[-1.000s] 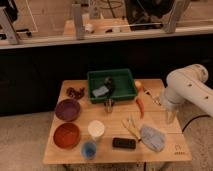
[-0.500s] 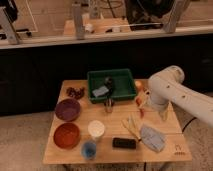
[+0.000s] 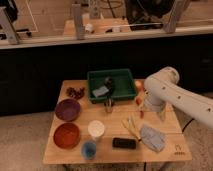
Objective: Place banana in metal cup
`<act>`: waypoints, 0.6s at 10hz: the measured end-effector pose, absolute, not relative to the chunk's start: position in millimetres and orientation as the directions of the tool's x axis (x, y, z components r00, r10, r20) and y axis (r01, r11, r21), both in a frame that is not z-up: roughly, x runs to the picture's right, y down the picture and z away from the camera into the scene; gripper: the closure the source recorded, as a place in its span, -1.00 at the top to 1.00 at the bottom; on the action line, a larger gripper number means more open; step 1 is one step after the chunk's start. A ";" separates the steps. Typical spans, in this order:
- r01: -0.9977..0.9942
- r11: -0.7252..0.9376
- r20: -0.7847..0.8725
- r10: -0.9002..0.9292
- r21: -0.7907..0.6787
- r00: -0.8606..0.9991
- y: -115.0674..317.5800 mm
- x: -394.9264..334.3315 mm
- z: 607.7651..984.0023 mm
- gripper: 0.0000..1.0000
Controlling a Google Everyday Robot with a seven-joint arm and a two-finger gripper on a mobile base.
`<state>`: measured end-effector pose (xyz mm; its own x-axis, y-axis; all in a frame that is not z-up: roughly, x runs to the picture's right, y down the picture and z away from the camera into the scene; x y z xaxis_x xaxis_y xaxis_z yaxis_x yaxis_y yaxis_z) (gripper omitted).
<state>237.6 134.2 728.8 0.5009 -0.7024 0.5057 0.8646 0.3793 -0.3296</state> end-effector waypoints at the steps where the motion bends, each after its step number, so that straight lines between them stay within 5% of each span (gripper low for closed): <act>1: 0.901 0.344 0.545 -0.718 -0.264 0.433 135.7 235.6 729.2 0.60; 6: 0.999 0.016 0.624 -0.782 0.043 -0.014 156.7 196.4 751.1 0.60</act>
